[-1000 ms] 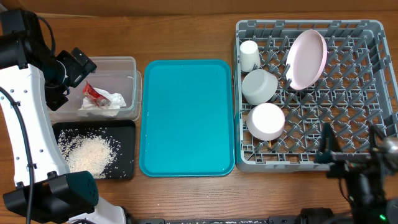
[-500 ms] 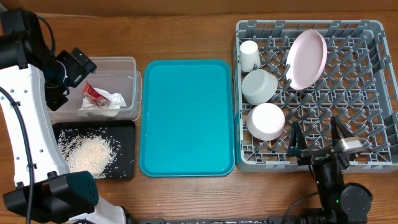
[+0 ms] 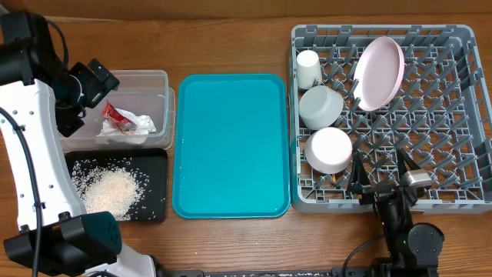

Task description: Sort waste into correct bins and load items into the dishwasher

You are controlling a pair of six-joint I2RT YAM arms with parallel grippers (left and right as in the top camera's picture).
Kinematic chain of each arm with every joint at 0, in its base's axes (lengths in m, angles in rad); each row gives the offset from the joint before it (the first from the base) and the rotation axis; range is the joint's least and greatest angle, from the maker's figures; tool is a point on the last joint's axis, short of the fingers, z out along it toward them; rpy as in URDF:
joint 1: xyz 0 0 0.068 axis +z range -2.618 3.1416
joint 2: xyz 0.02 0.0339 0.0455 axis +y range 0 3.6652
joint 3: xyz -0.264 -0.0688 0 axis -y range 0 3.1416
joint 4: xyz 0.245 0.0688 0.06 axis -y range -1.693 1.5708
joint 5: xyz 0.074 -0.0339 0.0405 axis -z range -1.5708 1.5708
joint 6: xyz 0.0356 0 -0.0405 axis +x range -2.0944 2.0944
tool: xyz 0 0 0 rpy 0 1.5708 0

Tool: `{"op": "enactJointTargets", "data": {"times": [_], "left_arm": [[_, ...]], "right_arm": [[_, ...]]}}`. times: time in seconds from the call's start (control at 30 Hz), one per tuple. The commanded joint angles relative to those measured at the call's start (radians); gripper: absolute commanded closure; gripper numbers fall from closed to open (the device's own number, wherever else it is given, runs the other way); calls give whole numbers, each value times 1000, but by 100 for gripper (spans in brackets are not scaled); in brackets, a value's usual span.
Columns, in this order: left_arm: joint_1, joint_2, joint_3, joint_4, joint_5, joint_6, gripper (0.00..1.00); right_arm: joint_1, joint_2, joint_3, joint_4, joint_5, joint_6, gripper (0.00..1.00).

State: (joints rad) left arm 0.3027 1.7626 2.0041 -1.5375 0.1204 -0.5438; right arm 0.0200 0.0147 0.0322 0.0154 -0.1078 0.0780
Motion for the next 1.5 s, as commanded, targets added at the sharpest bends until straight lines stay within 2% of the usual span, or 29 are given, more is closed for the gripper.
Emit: {"op": "enactJointTargets", "data": {"times": [0.0,0.17,0.3,1.47], "left_arm": [[-2,-24,18,1,0,13,0],[-2,-24,18,1,1,13,0],[-2,-24,18,1,0,13,0],[-2,-24,18,1,1,13,0]], "right_arm": [[-3,-12,-25,6,-6,3,0],[-3,-12,-25,0,-6,3,0],[-3,-12,-24,-90,-5,3,0],[-3,-12,-24,-87,-6,3,0]]}}
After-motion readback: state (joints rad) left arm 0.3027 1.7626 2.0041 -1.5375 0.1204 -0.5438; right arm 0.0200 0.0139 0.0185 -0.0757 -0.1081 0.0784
